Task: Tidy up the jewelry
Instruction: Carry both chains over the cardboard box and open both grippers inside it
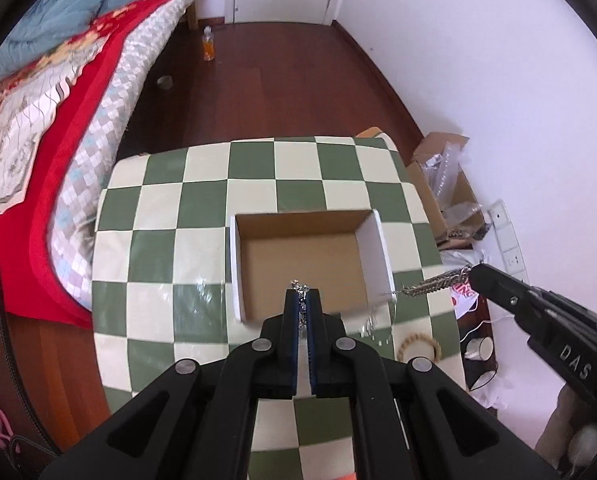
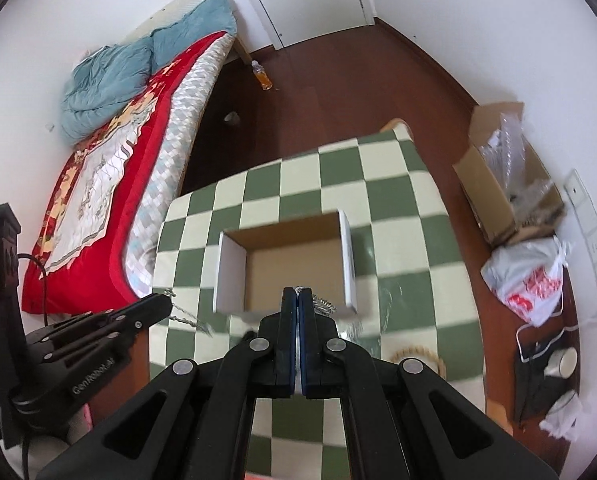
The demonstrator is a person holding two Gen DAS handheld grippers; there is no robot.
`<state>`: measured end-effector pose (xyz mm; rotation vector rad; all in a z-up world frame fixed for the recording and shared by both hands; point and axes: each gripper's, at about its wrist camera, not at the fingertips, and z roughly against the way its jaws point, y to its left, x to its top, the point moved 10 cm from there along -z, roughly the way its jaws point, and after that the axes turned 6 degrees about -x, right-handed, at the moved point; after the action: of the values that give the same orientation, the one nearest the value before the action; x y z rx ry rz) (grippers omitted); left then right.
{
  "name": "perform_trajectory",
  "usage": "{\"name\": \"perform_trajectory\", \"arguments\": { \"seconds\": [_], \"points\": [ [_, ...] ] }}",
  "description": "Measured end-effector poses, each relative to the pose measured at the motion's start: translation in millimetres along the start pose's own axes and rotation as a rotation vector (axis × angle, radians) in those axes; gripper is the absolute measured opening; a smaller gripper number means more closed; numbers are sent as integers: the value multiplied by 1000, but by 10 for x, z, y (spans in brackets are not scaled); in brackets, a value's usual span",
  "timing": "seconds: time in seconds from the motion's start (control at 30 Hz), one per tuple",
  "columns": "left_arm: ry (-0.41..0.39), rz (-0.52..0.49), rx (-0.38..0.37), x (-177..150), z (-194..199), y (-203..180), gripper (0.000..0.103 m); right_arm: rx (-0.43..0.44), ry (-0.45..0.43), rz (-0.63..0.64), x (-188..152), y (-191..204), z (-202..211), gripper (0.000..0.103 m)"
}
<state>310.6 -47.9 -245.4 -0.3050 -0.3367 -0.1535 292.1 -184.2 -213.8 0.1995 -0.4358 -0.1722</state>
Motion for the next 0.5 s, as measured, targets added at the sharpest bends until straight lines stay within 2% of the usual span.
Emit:
{"name": "perform_trajectory", "arguments": {
  "seconds": [0.23,0.5],
  "points": [
    [89,142,-19,245,-664,339,1,-35,61,16,338,147,-653,1],
    [232,209,-46,229,-1352,471,2,-103,183,30,420,79,-1604,1]
  ]
}}
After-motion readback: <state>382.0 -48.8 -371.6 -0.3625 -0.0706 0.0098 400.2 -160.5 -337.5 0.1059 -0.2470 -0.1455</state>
